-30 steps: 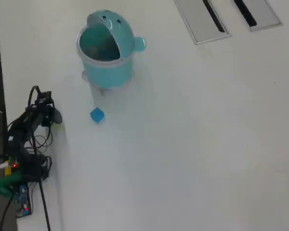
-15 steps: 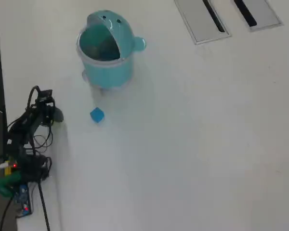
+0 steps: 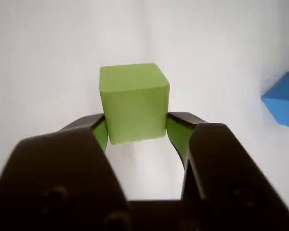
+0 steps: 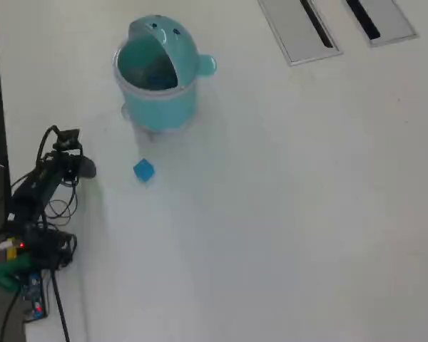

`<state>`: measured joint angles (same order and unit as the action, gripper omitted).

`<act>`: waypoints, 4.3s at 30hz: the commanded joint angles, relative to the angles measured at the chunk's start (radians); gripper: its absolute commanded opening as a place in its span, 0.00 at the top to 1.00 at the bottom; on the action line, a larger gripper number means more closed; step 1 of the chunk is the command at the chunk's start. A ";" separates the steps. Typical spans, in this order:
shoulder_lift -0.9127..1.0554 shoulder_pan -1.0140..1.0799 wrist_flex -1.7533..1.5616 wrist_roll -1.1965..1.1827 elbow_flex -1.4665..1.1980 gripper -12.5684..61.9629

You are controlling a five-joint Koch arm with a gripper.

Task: Grasp RGB lego blocks and put them in the bin one by one.

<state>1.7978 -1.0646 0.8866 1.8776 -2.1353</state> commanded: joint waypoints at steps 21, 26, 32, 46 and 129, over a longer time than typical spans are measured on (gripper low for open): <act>0.038 0.028 0.064 -0.011 0.353 0.66; 0.017 0.031 0.083 -0.017 0.469 0.66; -0.043 0.031 0.074 -0.020 0.623 0.66; -0.261 0.078 -0.015 -0.026 1.109 0.66; -0.939 0.178 0.618 -0.089 2.341 0.42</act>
<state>0.7869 -0.8667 1.4941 1.8009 0.1549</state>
